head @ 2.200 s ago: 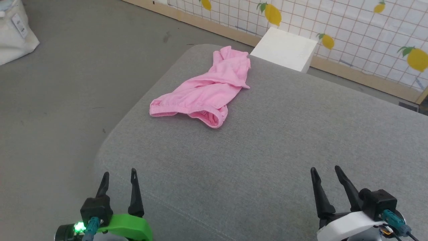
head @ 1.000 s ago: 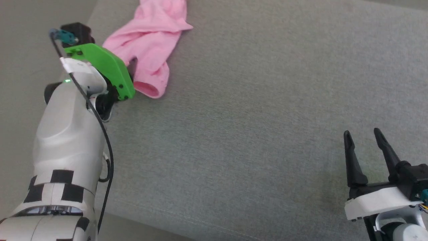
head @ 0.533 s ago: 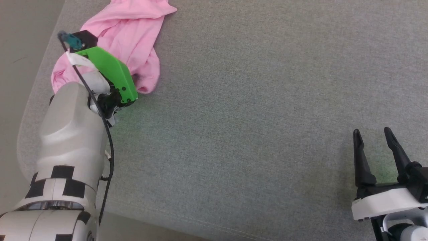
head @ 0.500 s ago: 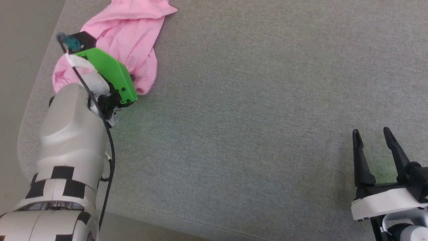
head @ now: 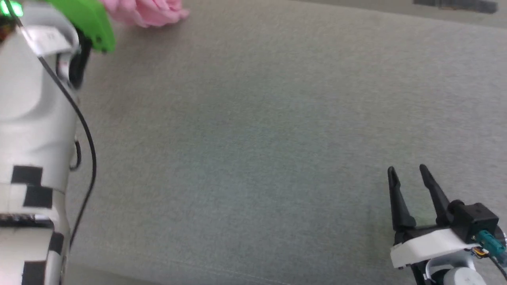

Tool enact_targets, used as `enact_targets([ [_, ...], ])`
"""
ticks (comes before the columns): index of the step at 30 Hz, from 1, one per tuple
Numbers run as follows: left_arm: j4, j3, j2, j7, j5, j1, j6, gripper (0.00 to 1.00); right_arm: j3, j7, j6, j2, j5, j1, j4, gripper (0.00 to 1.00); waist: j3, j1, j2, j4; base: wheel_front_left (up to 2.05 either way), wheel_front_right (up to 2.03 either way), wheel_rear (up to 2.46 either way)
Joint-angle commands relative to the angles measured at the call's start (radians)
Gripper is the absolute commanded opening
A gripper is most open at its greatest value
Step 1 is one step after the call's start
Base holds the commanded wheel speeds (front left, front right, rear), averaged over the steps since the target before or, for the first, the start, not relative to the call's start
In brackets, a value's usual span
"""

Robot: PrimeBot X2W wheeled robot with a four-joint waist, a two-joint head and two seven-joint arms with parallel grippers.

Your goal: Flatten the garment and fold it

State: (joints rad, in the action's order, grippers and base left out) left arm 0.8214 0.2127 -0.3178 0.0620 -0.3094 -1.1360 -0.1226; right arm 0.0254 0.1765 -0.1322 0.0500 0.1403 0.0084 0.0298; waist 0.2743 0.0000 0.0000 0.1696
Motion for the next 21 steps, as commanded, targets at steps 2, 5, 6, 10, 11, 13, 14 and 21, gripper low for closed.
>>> enact_targets([
  [2, -0.061, 0.044, 0.009, -0.013, -0.023, -0.06, -0.007, 0.0, -0.005, 0.026, 0.002, 0.0, 0.024, -0.023, 0.035, 1.0, -0.089, 0.0, 0.0, -0.102, 0.0, 0.0, 0.0],
  [5, -0.161, 0.143, 0.02, -0.006, -0.116, -0.098, -0.007, 0.0, -0.003, 0.047, 0.002, 0.0, 0.042, -0.031, 0.07, 1.0, -0.112, 0.0, 0.0, -0.143, 0.0, 0.0, 0.0],
  [6, -0.199, 0.179, 0.017, 0.0, -0.153, -0.109, -0.008, 0.0, -0.002, 0.053, 0.002, 0.0, 0.045, -0.034, 0.081, 1.0, -0.115, 0.0, 0.0, -0.157, 0.0, 0.0, 0.0],
  [10, -0.317, 0.271, 0.025, 0.015, -0.31, -0.117, -0.008, 0.0, -0.002, 0.068, 0.002, 0.0, 0.053, -0.047, 0.111, 1.0, -0.124, 0.0, 0.0, -0.2, 0.0, 0.0, 0.0],
  [11, -0.343, 0.291, 0.028, 0.022, -0.35, -0.112, -0.008, 0.0, 0.0, 0.071, 0.002, 0.0, 0.054, -0.049, 0.117, 1.0, -0.125, 0.0, 0.0, -0.208, 0.0, 0.0, 0.0],
  [13, -0.379, 0.33, 0.024, 0.029, -0.392, -0.095, -0.008, 0.0, 0.003, 0.075, 0.002, 0.0, 0.055, -0.052, 0.127, 1.0, -0.128, 0.0, 0.0, -0.221, 0.0, 0.0, 0.0],
  [14, -0.39, 0.346, 0.024, 0.03, -0.407, -0.081, -0.008, 0.0, 0.006, 0.077, 0.002, 0.0, 0.056, -0.053, 0.131, 1.0, -0.132, 0.0, 0.0, -0.226, 0.0, 0.0, 0.0],
  [21, -0.408, 0.557, 0.045, 0.1, -0.508, 0.213, -0.008, 0.0, 0.01, 0.084, 0.002, 0.0, 0.069, -0.035, 0.156, 1.0, -0.164, 0.0, 0.0, -0.248, 0.0, 0.0, 0.0],
])
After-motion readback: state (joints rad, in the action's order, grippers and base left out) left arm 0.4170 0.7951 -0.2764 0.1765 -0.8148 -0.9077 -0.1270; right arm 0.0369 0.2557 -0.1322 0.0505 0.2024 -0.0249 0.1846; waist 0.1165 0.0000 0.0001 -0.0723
